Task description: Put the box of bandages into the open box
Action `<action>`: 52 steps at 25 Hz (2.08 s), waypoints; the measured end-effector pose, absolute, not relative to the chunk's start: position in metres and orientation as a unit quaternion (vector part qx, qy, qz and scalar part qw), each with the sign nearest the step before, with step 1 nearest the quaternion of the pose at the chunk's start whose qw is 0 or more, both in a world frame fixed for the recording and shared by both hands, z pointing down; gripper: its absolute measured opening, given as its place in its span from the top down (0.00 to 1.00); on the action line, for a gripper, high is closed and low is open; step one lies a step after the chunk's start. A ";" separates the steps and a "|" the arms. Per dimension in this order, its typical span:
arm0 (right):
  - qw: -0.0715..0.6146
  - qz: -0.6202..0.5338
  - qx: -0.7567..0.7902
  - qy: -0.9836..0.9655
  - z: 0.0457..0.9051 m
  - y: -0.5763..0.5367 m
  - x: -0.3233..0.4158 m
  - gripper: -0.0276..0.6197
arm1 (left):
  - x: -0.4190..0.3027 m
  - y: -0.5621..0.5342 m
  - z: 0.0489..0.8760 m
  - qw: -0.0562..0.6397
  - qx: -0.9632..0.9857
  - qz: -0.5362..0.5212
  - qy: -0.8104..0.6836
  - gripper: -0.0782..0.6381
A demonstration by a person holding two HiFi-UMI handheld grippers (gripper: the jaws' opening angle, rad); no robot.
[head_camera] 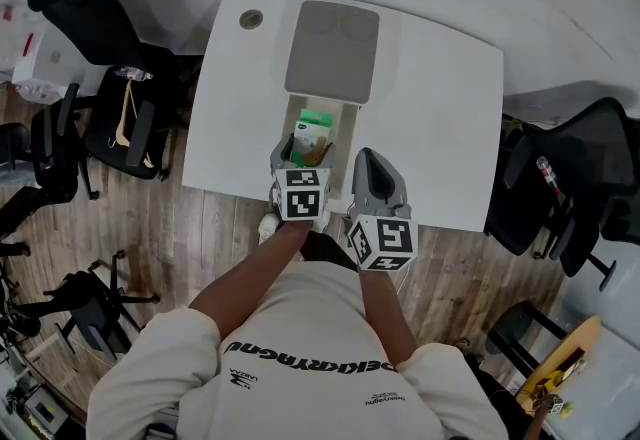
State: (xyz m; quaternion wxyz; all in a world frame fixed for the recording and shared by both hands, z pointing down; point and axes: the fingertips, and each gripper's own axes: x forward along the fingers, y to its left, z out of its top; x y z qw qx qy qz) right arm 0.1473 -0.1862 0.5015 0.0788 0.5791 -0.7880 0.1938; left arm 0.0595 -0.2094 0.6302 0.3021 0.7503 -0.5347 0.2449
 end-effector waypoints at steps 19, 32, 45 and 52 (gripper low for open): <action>0.084 0.201 0.588 -0.779 0.510 -0.188 0.152 0.96 | 0.064 -0.212 0.675 0.329 0.735 0.285 -0.520 0.39; 0.086 0.205 0.588 -0.778 0.515 -0.190 0.157 0.96 | 0.072 -0.217 0.692 0.341 0.723 0.305 -0.517 0.40; 0.087 0.207 0.588 -0.777 0.517 -0.194 0.160 0.96 | 0.071 -0.220 0.710 0.349 0.709 0.327 -0.518 0.40; 0.087 0.210 0.587 -0.777 0.521 -0.195 0.161 0.96 | 0.070 -0.222 0.717 0.359 0.702 0.330 -0.519 0.40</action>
